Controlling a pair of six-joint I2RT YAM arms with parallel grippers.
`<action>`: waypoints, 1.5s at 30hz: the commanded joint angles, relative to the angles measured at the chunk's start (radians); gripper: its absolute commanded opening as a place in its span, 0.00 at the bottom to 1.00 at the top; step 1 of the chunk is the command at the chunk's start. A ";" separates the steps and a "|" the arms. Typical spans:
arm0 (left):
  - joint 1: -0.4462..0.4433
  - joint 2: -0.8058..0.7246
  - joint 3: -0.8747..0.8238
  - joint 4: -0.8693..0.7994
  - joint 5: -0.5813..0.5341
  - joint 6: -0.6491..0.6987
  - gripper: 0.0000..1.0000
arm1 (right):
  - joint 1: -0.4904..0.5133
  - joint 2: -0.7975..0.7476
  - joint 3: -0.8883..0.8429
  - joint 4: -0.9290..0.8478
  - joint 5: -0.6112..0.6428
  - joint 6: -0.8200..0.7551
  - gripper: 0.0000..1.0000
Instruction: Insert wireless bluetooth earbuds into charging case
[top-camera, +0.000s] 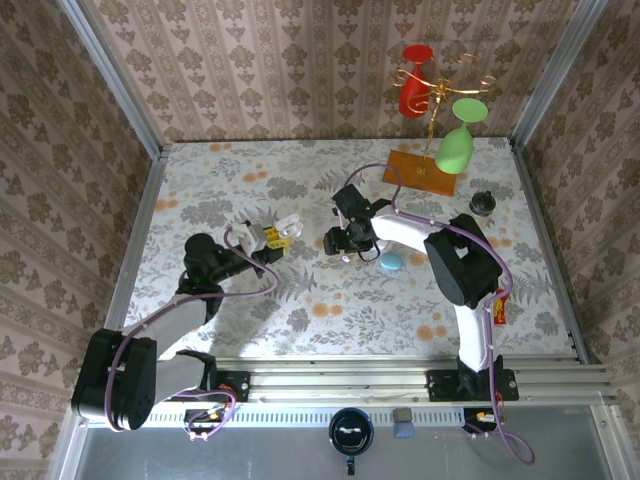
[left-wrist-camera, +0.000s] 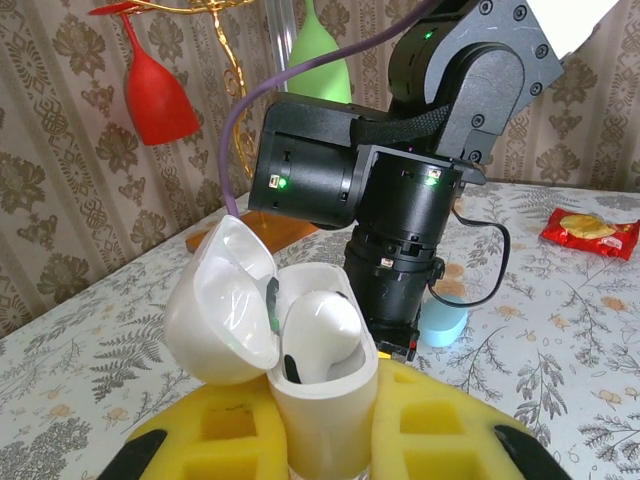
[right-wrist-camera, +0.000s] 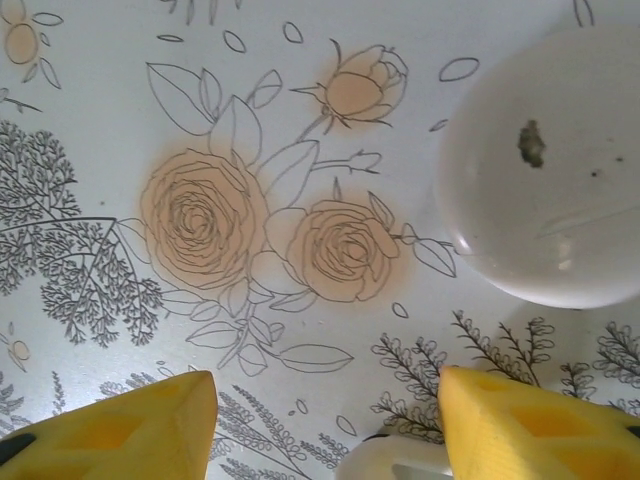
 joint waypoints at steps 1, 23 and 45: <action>-0.007 -0.017 0.015 0.001 -0.003 0.035 0.00 | -0.001 -0.014 -0.060 -0.029 -0.022 -0.018 0.59; -0.014 -0.021 0.016 -0.019 -0.003 0.055 0.00 | -0.025 -0.119 -0.132 -0.021 -0.170 -0.042 0.56; -0.024 -0.023 0.021 -0.063 -0.023 0.096 0.00 | -0.077 -0.044 -0.190 0.082 -0.284 0.004 0.26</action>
